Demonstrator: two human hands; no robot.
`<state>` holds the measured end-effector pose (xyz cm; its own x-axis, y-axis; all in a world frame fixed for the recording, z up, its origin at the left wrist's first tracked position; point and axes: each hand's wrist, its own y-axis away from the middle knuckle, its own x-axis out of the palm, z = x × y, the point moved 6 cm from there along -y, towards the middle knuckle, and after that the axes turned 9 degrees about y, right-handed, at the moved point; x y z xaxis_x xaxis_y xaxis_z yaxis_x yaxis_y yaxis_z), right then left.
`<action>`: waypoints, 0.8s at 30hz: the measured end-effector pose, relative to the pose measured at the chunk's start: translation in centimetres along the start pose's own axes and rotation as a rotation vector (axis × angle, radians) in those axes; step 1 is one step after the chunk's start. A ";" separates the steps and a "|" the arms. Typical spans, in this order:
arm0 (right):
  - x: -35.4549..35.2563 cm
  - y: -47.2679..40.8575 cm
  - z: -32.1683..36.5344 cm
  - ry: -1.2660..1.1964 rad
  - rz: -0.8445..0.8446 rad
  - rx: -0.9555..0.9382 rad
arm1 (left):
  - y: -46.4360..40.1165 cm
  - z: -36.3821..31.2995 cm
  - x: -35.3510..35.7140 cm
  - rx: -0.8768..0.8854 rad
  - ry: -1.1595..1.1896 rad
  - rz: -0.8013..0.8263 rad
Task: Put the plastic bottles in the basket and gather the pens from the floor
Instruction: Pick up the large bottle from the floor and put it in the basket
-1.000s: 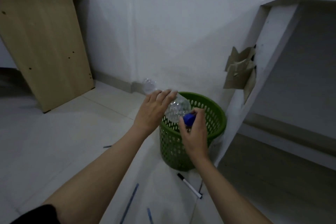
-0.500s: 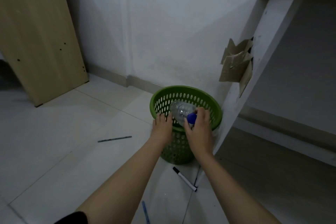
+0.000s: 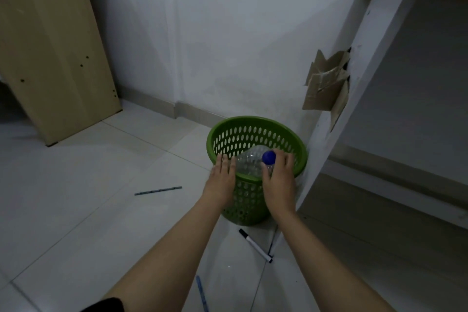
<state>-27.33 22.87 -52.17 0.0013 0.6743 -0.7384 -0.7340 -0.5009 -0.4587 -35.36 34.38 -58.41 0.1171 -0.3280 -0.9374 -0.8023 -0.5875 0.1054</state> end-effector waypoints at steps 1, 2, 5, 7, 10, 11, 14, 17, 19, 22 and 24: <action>-0.1 -0.2 0.1 -0.008 -0.001 0.002 | 0.0 0.0 0.0 -0.002 -0.005 0.002; 0.1 -0.3 0.3 -0.001 0.027 0.001 | -0.1 0.0 0.0 -0.003 -0.011 0.005; 1.6 0.0 0.9 0.105 0.211 -0.019 | -0.2 0.0 0.1 -0.006 -0.011 0.003; 2.8 0.7 0.6 0.237 0.328 -0.029 | -0.3 0.1 0.3 -0.007 -0.014 0.000; 4.2 2.4 -0.4 0.363 0.483 -0.074 | -0.4 0.4 0.5 0.006 -0.029 0.012; 4.5 2.9 -0.7 0.368 0.521 -0.074 | -0.4 0.5 0.6 0.013 -0.035 0.019; 4.9 3.3 -1.1 0.373 0.554 -0.090 | -0.4 0.5 0.4 0.022 -0.066 0.027; 4.8 3.2 -1.1 0.337 0.529 -0.087 | -0.4 0.4 0.4 0.015 -0.056 0.016; 4.4 3.7 -0.9 0.262 0.428 -0.081 | -0.1 0.4 0.4 0.020 -0.045 -0.004; 3.3 5.4 -0.8 0.186 0.186 -0.122 | 1.1 0.3 0.8 0.036 0.031 -0.096; 3.5 7.3 -1.2 0.196 0.133 -0.180 | 2.2 0.3 1.6 0.070 0.146 -0.202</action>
<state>-31.84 20.93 -58.66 0.0572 0.4874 -0.8713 -0.6043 -0.6778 -0.4189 -37.08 32.83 -59.76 0.3585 -0.3157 -0.8785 -0.7921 -0.6009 -0.1073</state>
